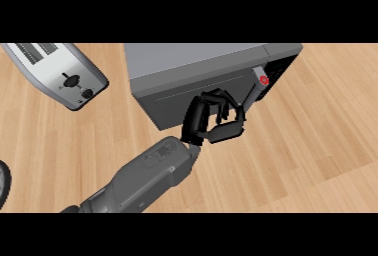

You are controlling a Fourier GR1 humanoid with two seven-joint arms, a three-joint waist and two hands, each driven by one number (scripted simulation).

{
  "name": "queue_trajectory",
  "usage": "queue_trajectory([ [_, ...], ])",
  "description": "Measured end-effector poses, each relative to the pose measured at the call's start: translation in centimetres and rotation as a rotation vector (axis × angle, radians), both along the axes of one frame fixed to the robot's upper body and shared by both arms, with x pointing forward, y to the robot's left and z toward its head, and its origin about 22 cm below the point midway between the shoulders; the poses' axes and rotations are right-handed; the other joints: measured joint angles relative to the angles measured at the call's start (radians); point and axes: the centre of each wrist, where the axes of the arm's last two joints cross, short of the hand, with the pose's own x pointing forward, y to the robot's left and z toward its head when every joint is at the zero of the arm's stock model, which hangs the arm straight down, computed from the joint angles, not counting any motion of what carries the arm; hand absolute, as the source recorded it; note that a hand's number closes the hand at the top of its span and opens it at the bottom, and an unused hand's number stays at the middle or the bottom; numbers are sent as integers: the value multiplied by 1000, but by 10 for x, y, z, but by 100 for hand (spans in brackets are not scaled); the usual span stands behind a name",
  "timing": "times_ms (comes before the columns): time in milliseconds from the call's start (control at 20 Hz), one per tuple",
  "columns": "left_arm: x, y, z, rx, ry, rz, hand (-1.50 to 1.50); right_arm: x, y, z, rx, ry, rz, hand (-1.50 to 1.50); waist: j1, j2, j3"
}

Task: Pick up the milk, place it into the microwave and close the microwave

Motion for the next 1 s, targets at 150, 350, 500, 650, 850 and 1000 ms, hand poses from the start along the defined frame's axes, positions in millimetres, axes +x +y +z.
queue_trajectory([
  [150,0,-1,0,-4,-8,-3,150,1,-5,4,-7,0,-6,-150,2,2,1],
  [350,0,-1,-1,-9,-15,-4,150,2,-11,17,-52,-13,-25,-150,3,3,1],
  [500,0,-2,-1,-15,-17,-1,150,3,-16,25,-74,-27,-35,-150,3,3,2],
  [650,0,-2,-1,-21,-22,-5,150,3,-21,31,-87,-33,-48,-150,4,5,3],
  [850,0,-3,-1,-26,-33,-7,150,5,-28,33,-82,-27,-49,-150,7,8,5],
  [1000,0,-4,0,-29,-35,-14,150,7,-33,31,-58,-23,-43,-150,10,9,5],
])
